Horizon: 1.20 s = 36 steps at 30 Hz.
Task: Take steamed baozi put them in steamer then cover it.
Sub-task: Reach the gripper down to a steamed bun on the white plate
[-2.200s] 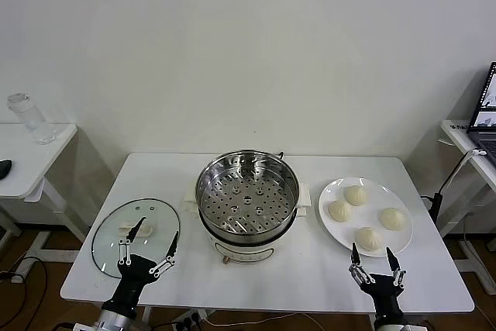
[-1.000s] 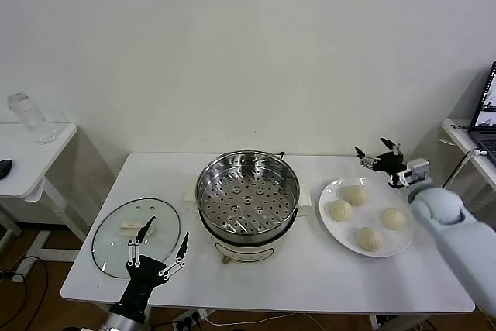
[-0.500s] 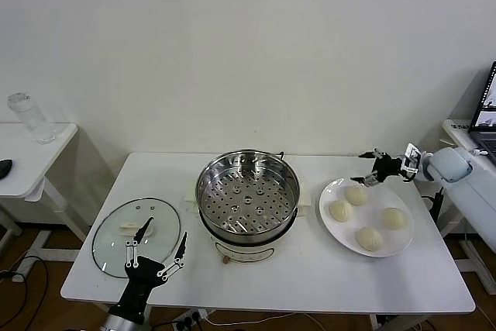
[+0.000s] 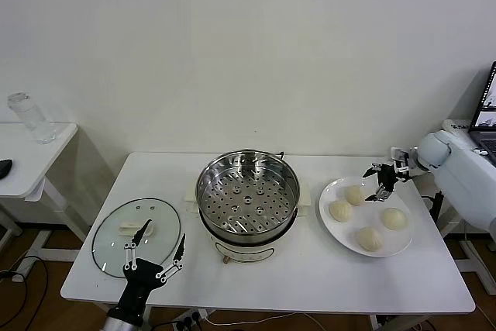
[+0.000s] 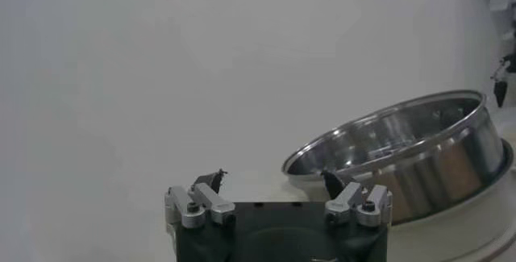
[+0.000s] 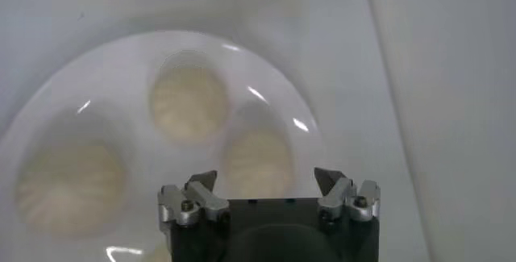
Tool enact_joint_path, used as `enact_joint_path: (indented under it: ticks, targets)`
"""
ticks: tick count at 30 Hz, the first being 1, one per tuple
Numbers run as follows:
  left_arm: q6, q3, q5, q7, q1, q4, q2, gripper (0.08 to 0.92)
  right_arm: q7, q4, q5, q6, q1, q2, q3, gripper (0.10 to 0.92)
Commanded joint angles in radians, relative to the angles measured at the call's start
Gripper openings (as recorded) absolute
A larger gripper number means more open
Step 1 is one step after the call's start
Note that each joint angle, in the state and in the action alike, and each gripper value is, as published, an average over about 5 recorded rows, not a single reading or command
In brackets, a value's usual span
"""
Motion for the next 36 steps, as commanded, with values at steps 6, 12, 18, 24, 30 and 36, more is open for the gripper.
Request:
enact_joint_path:
  ticks: [6, 12, 18, 24, 30, 36]
  targets:
    - [-0.003, 0.002, 0.000, -0.001, 0.000, 0.007, 0.000, 0.823, -0.009, -0.148, -0.100, 0.027, 0.026, 0.111, -0.013, 0.823]
    - [-0.006, 0.003, 0.000, -0.002, 0.000, 0.009, 0.001, 0.823, 0.025, -0.190, -0.122, 0.035, 0.017, 0.143, -0.001, 0.823]
    - [-0.006, 0.002, 0.000, -0.004, -0.001, 0.007, 0.002, 0.823, 0.052, -0.212, -0.136, 0.039, 0.010, 0.164, 0.010, 0.823]
    - [-0.007, 0.003, 0.000, -0.005, -0.001, 0.007, 0.002, 0.823, 0.060, -0.218, -0.144, 0.043, 0.004, 0.169, 0.017, 0.782]
    - [-0.009, 0.004, 0.000, -0.007, 0.001, 0.005, -0.002, 0.823, 0.051, -0.205, -0.143, 0.044, 0.003, 0.166, 0.014, 0.653]
    - [-0.019, 0.001, 0.003, -0.006, 0.003, 0.004, -0.001, 0.823, 0.028, -0.084, -0.107, 0.044, 0.013, 0.113, -0.026, 0.636]
